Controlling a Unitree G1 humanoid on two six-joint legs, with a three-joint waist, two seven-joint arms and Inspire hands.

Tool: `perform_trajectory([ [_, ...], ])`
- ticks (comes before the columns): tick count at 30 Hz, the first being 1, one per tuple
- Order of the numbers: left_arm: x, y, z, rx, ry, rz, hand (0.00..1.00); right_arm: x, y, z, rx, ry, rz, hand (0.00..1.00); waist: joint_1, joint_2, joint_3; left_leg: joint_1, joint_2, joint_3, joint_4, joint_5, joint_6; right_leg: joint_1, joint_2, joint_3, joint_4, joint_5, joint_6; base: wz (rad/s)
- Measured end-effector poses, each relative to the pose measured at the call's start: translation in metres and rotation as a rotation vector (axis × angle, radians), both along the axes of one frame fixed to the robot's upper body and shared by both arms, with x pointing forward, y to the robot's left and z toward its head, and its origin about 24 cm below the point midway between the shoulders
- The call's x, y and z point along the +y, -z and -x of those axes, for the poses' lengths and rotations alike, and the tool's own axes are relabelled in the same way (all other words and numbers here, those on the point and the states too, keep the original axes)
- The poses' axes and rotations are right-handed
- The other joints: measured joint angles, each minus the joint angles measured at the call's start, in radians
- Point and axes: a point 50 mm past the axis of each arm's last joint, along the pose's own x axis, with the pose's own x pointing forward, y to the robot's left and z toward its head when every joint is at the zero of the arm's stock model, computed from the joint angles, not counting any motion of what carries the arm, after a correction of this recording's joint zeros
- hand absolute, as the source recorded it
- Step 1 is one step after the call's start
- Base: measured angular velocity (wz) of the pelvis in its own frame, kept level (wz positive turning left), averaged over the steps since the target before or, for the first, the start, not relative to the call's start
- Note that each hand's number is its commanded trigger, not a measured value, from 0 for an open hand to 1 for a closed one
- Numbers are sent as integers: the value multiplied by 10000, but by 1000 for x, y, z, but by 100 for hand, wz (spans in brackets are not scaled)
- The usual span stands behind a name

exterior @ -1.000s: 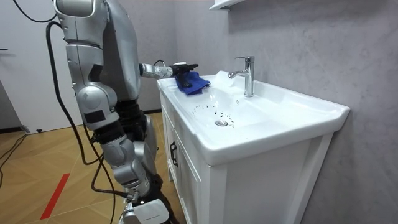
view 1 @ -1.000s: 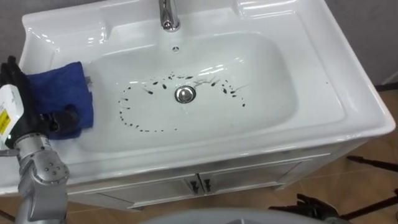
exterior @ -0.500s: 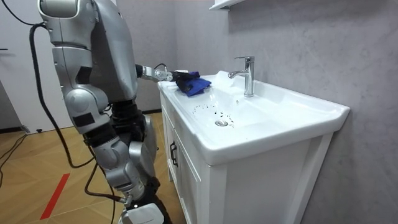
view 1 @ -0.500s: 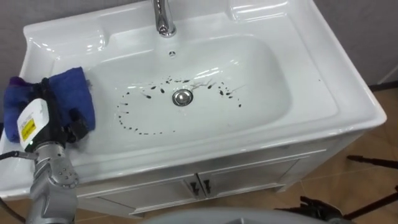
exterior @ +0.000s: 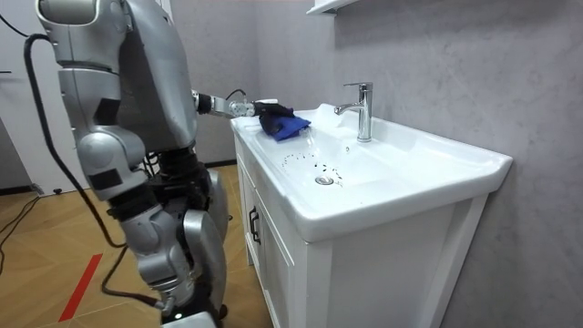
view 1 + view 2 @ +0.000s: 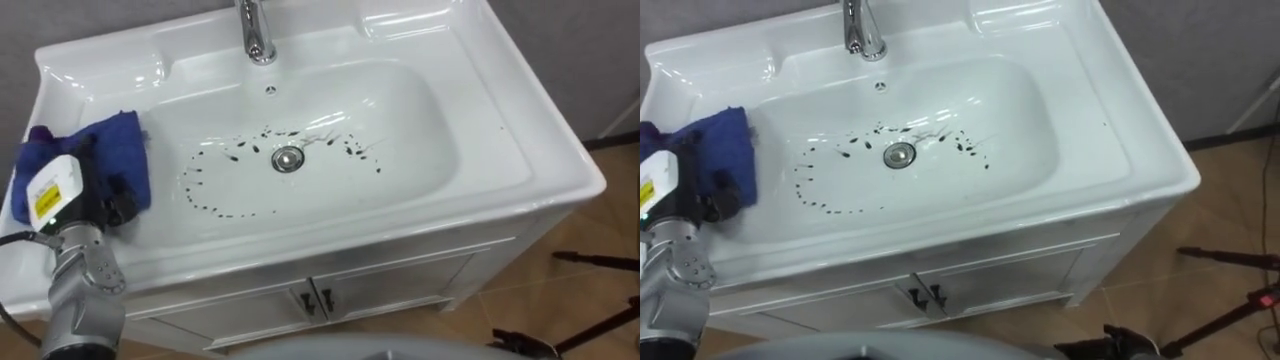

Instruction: Wipe basin

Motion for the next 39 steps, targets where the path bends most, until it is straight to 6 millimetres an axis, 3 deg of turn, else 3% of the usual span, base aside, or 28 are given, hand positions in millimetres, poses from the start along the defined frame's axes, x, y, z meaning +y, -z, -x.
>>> perform_trajectory([
  [6,20,-6,6,116,-675,-845,100,-2,0,22,1189,-697,312,0,-5,25,-31,136,65,12,-21,-2,-5,-57,134,347,152,13,-76,-25],
  [16,23,-7,7,432,-847,-1178,100,-3,0,22,1466,-679,340,0,-51,97,-123,158,81,19,-26,-2,-5,-104,150,337,159,22,-96,-3],
  [34,20,-11,2,422,-998,-1007,100,-3,0,11,1205,-825,491,0,-54,130,-96,-9,85,-35,-25,-2,-5,-204,138,272,156,12,-107,0],
  [39,18,-15,-1,255,-865,-1066,100,-2,0,8,996,-886,497,0,-62,28,-23,0,85,-88,-74,-2,-5,-176,128,211,153,10,-105,5],
])
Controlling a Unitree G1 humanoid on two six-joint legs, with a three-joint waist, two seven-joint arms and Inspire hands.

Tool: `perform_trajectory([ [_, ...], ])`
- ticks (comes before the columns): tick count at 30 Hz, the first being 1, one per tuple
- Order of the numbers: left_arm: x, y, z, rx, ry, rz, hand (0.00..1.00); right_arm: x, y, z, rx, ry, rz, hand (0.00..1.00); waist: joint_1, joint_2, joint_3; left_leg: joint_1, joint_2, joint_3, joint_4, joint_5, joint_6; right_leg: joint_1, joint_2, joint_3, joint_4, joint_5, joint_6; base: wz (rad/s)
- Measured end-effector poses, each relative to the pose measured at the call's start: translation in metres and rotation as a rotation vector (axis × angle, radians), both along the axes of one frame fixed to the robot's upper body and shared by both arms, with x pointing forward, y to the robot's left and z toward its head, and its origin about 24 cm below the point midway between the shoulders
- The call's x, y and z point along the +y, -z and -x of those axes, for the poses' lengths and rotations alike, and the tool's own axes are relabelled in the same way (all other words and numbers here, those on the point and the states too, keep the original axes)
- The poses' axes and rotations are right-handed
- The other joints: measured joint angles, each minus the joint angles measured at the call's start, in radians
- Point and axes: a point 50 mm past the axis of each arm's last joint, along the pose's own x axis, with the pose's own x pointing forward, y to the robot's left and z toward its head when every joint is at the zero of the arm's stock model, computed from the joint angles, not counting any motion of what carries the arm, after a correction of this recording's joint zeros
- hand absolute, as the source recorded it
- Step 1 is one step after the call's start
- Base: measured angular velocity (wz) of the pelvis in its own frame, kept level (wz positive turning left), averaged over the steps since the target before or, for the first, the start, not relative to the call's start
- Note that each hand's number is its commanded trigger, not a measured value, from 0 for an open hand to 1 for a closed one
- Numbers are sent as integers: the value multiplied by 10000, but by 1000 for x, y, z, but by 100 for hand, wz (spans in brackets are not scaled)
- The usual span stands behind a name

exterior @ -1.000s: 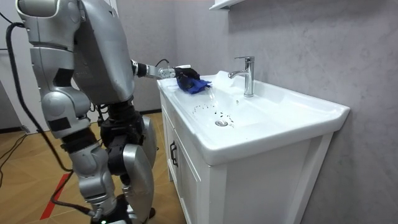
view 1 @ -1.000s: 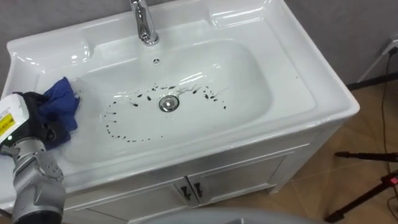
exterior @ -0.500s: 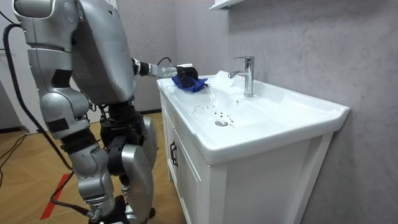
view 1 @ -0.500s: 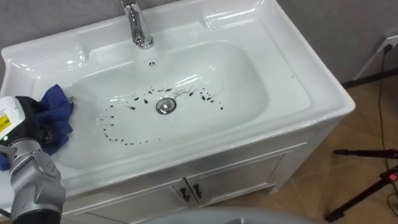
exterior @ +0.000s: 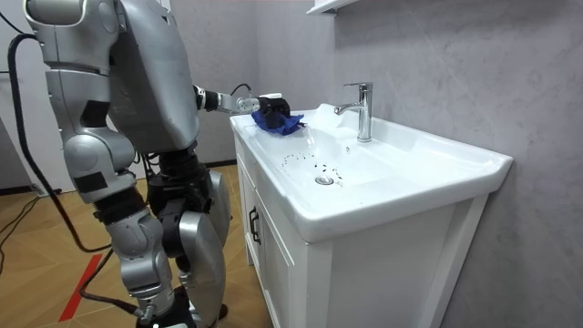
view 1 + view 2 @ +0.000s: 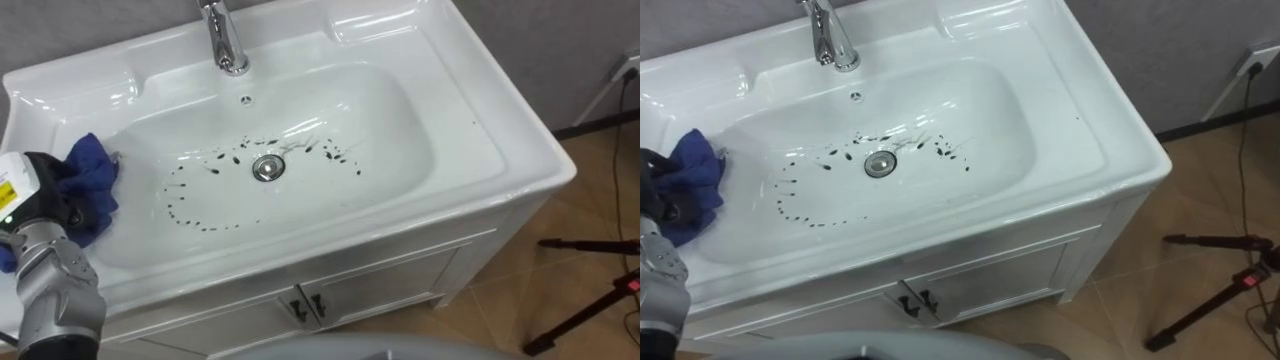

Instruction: Wipe basin

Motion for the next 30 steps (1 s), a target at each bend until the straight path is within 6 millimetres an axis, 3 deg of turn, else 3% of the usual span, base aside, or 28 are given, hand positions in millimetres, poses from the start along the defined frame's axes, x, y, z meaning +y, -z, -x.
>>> perform_trajectory([
  [10,-19,-11,-8,-781,628,58,100,4,1,-8,-548,-429,-162,0,-20,-149,115,-215,-79,-14,9,-1,-1,-66,-134,-239,-179,8,113,11],
  [15,-32,-15,-14,-1032,1245,12,100,9,2,-18,-821,-848,-362,0,-61,-232,173,-375,-161,-163,14,0,-1,-73,-266,-573,-198,2,166,17],
  [19,-39,-15,-17,-1170,1510,30,100,12,1,-25,-1247,-880,-487,0,-114,-234,177,-439,-206,-224,11,-1,0,-59,-329,-700,-306,-38,233,17],
  [26,-77,-14,-29,-1187,3217,323,100,15,2,-27,-1596,-712,-439,0,-273,-207,175,-545,-253,-230,11,0,0,-82,-369,-725,-363,-19,291,4],
  [30,-103,-8,-32,-949,4623,913,100,19,3,-31,-1878,-802,-540,0,-578,-233,183,-542,-240,-194,13,0,0,-109,-333,-654,-342,-13,284,-10],
])
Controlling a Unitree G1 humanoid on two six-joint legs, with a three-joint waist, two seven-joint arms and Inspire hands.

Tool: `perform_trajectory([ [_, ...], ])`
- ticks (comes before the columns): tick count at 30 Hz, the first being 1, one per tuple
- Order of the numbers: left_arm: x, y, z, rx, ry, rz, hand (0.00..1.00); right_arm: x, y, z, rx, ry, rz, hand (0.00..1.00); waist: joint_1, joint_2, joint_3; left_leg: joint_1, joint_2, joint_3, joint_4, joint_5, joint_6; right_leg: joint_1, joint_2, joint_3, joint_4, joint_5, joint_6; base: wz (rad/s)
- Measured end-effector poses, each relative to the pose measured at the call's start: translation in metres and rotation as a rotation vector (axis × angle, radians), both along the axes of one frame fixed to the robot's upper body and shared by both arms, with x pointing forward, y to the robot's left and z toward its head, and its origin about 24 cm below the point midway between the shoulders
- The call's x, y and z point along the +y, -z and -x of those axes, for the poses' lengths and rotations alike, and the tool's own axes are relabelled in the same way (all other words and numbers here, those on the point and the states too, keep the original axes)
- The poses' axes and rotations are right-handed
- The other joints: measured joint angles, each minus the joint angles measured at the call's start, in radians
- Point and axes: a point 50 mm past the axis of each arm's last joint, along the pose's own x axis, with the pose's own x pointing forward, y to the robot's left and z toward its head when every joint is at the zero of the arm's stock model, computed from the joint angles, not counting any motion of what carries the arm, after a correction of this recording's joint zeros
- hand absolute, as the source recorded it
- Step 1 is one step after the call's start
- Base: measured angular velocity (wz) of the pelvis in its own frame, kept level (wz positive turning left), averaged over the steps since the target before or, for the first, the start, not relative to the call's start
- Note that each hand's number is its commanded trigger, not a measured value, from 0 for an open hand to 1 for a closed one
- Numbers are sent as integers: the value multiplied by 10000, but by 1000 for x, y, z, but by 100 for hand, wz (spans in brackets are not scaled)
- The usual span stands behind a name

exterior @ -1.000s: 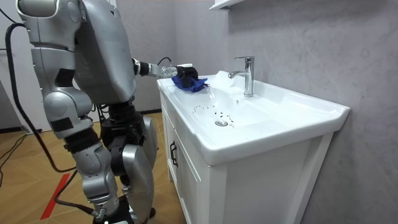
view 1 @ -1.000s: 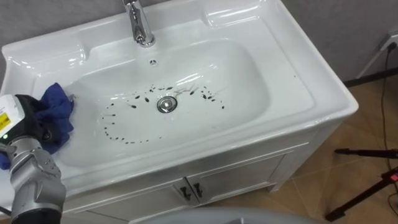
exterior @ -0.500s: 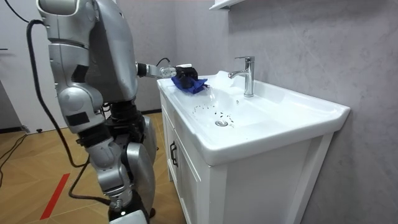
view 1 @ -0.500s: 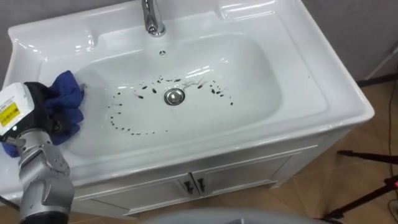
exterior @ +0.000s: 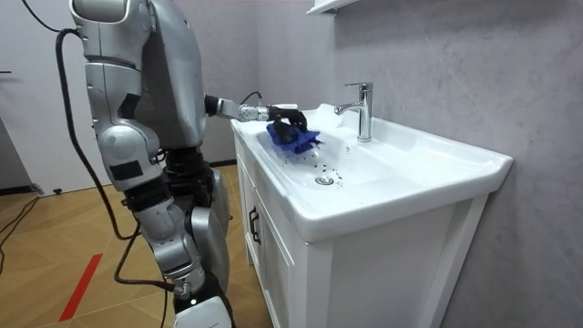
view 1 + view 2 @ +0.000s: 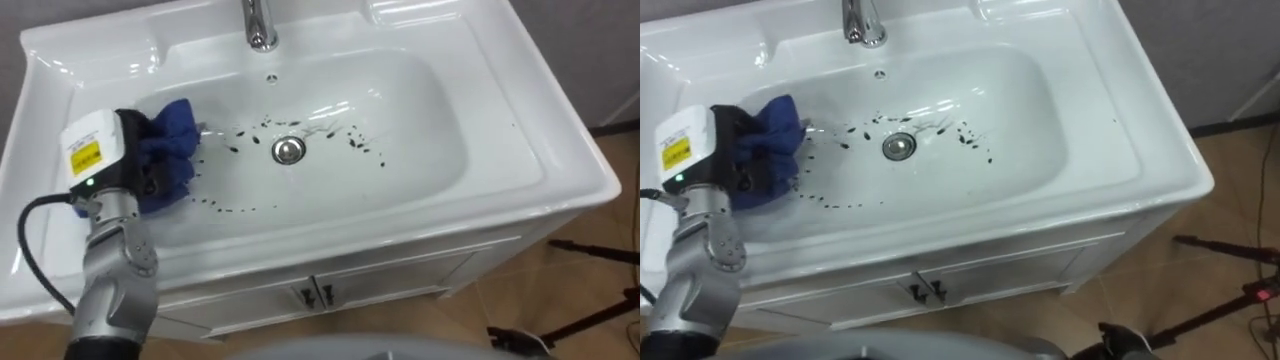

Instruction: Wipe basin

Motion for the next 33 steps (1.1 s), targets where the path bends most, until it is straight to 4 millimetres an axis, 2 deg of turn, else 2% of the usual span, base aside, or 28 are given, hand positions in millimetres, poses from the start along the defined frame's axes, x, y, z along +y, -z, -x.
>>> perform_trajectory([
  [4,-11,1,-1,-21,697,77,100,7,1,-3,-198,-22,-226,0,-164,-107,15,-1,75,318,0,-1,-1,-83,74,188,23,40,-65,-22],
  [7,-19,2,-2,-78,1042,246,100,11,2,-5,-355,-111,-354,0,-296,-209,66,21,140,529,3,-4,-2,-114,141,323,125,71,-105,-21],
  [10,-31,5,-1,-66,1574,509,100,13,2,-7,-394,-184,-533,0,-385,-271,101,36,156,559,-2,-10,-9,-129,171,424,136,73,-107,-10],
  [16,-38,13,1,253,1917,597,100,14,2,-9,-431,-156,-651,0,-481,-306,102,98,151,613,-10,-11,-11,-149,184,514,138,77,-115,-3],
  [18,-37,17,3,442,1929,481,100,14,2,-9,-409,-140,-692,0,-480,-327,90,103,154,810,-11,-11,-11,-153,179,525,141,77,-116,0],
  [21,-33,27,7,1004,1925,-131,100,14,3,-6,-259,-130,-740,0,-456,-331,52,183,152,831,-12,-11,-11,-151,182,572,128,77,-116,-1],
  [26,-19,43,14,1962,1622,-1129,100,12,3,-4,-145,-162,-658,0,-416,-250,-111,192,148,829,-12,-10,-11,-193,197,588,149,84,-123,-5],
  [30,-1,55,22,2383,838,-1283,100,9,2,-2,62,-338,-457,0,-428,-220,-126,376,158,849,-17,-10,-10,-68,247,780,162,90,-133,-15],
  [33,3,58,23,2398,598,-1388,100,7,2,2,216,-363,-290,0,-457,-162,-124,425,165,864,-19,-10,-10,-71,266,855,197,94,-140,-9],
])
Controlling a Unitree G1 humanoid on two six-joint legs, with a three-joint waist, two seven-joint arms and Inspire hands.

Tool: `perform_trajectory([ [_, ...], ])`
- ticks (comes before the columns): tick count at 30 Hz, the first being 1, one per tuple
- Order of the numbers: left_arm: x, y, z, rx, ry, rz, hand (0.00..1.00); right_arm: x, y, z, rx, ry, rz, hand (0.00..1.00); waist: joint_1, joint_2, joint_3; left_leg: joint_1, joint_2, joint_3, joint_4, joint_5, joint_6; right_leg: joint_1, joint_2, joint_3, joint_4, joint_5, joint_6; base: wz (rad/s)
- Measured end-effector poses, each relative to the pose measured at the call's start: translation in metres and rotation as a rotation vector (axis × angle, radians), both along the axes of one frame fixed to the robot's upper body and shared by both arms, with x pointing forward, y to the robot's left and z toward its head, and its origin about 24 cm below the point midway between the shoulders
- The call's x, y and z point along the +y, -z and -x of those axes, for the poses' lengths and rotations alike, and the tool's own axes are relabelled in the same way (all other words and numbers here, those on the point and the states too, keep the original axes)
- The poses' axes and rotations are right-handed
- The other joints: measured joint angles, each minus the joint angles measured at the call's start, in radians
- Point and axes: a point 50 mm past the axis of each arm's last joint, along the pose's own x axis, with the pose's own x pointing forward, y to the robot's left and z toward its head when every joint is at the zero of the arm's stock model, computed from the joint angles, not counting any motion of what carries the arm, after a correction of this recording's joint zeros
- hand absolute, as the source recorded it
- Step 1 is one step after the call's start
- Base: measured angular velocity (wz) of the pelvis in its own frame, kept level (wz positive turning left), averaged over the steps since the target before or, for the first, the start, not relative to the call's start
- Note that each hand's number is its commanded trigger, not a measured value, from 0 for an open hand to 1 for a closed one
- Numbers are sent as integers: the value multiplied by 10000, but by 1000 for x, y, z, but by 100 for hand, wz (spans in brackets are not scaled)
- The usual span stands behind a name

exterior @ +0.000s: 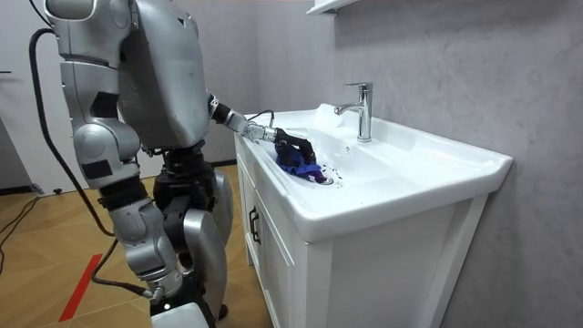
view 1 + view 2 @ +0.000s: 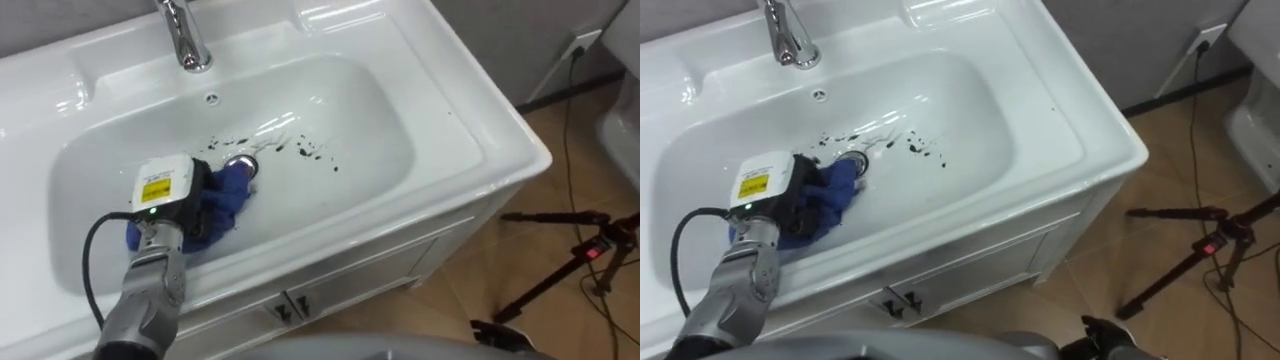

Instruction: Wipe basin

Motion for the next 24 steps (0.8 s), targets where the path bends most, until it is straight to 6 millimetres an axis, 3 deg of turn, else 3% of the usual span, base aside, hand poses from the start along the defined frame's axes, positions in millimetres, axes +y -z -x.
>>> perform_trajectory([
  [9,6,7,2,237,-314,-220,100,0,2,17,1178,-401,195,0,-40,36,22,138,70,216,-112,-1,-1,13,110,184,12,17,-37,-7],
  [20,12,13,3,607,-461,-807,100,-4,2,19,1647,-734,567,0,-101,117,41,293,116,221,-127,0,-1,-22,187,231,138,8,-89,-5],
  [24,24,11,4,827,-138,-1644,100,-9,0,20,1740,-639,750,0,-122,156,33,280,136,228,-97,0,-1,-57,221,290,168,9,-120,-8],
])
